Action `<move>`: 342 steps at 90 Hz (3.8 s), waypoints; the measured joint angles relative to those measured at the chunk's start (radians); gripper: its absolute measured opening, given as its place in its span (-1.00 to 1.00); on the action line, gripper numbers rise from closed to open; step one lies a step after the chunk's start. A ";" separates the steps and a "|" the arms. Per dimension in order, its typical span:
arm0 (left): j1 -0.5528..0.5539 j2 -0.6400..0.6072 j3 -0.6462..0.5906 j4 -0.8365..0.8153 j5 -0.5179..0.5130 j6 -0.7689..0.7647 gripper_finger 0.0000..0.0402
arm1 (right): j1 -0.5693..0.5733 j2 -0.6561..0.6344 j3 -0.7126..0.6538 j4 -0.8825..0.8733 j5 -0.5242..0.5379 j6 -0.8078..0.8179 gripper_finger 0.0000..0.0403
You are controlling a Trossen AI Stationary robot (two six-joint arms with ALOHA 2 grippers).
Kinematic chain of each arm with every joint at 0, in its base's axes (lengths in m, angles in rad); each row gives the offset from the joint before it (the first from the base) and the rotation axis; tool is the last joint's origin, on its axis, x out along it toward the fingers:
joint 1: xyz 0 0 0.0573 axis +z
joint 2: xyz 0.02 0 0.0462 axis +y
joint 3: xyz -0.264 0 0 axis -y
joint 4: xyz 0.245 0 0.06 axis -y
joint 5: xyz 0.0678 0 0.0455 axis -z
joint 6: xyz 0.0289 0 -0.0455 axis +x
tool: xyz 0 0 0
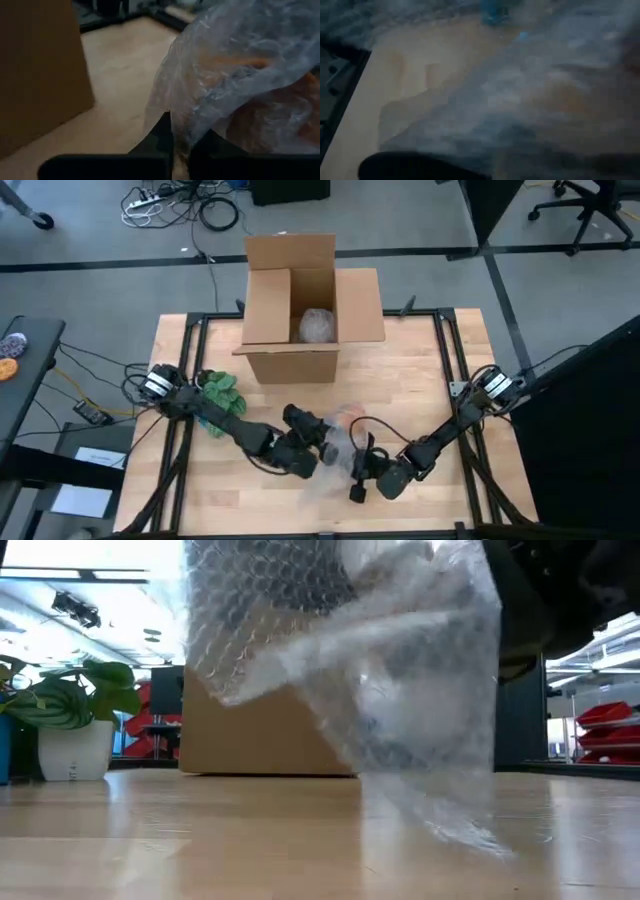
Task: Wrap mug
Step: Wrap the orange mug with the bubble wrap
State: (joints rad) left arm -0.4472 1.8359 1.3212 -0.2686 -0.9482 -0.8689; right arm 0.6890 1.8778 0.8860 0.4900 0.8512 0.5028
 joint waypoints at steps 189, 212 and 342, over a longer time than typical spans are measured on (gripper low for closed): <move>0.245 0.135 0.275 -0.521 0.938 0.341 -0.96 | -0.018 -0.080 0.001 0.268 -0.088 -0.096 -1.00; 0.245 0.134 0.276 -0.707 1.067 0.345 -0.96 | -0.053 -0.080 0.037 0.237 -0.138 -0.122 -1.00; 0.258 0.137 0.330 -0.737 1.073 0.375 -0.96 | -0.133 0.067 -0.061 0.096 -0.309 0.261 -1.00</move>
State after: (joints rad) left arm -0.1892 1.9724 1.6515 -1.0054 0.1249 -0.4935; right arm 0.5562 1.9450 0.8249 0.5860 0.5426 0.7635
